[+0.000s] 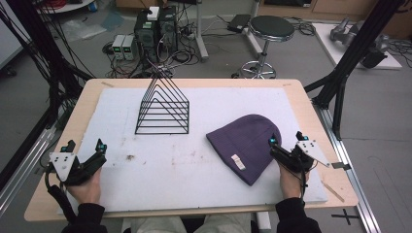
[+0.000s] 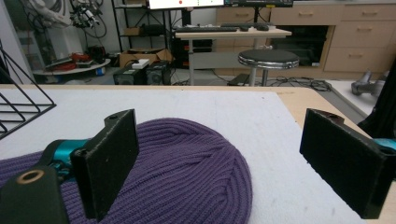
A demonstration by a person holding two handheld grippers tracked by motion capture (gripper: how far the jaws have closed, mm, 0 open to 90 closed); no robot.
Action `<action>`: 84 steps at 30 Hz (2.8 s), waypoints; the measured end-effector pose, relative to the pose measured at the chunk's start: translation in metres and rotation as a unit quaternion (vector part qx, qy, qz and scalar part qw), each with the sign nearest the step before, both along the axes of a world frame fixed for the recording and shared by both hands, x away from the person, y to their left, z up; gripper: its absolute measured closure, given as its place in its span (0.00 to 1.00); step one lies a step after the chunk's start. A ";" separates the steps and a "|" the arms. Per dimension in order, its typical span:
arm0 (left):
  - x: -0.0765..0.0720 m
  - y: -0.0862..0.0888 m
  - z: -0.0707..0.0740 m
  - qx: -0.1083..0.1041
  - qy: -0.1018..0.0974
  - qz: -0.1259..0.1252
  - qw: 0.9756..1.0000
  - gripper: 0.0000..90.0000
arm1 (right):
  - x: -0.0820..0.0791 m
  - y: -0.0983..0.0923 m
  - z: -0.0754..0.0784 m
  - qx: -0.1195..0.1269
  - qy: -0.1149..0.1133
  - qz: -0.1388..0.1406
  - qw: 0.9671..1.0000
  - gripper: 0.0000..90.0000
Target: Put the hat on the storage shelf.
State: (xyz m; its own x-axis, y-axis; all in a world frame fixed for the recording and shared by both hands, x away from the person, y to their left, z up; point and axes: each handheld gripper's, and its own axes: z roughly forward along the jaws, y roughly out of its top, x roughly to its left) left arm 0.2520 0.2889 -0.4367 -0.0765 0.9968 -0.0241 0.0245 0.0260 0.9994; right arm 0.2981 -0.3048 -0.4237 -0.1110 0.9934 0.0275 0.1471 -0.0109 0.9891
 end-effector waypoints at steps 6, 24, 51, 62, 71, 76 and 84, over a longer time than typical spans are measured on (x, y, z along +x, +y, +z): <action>-0.001 0.000 0.001 -0.001 -0.003 -0.001 1.000 0.18 | -0.001 0.001 0.001 0.004 0.001 0.002 1.000 0.12; -0.002 -0.001 0.001 0.001 -0.005 -0.004 1.000 0.18 | -0.002 0.001 0.005 -0.013 0.012 -0.009 1.000 0.12; -0.001 -0.002 0.002 0.003 -0.007 -0.009 1.000 0.18 | 0.018 -0.003 0.011 -0.017 0.101 -0.029 0.994 0.12; -0.001 -0.002 0.002 0.003 -0.008 -0.012 1.000 0.18 | 0.027 -0.002 0.014 -0.001 0.131 -0.019 0.991 0.17; -0.001 -0.002 0.001 0.004 -0.007 -0.014 1.000 0.18 | 0.040 -0.008 0.015 0.006 0.199 -0.045 0.979 0.17; -0.001 -0.002 0.001 0.003 -0.007 -0.014 1.000 0.18 | 0.047 -0.011 0.010 0.013 0.239 -0.035 0.970 0.17; -0.001 -0.002 0.001 0.003 -0.008 -0.016 1.000 0.18 | 0.057 -0.015 0.003 0.035 0.293 -0.023 0.955 0.17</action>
State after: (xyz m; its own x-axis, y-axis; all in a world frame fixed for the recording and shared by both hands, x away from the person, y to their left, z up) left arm 0.2513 0.2868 -0.4352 -0.0435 0.9989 -0.0190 0.0087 0.0193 0.9998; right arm 0.3552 -0.3193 -0.4206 -0.0136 0.9904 0.1378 0.6724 -0.0929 0.7343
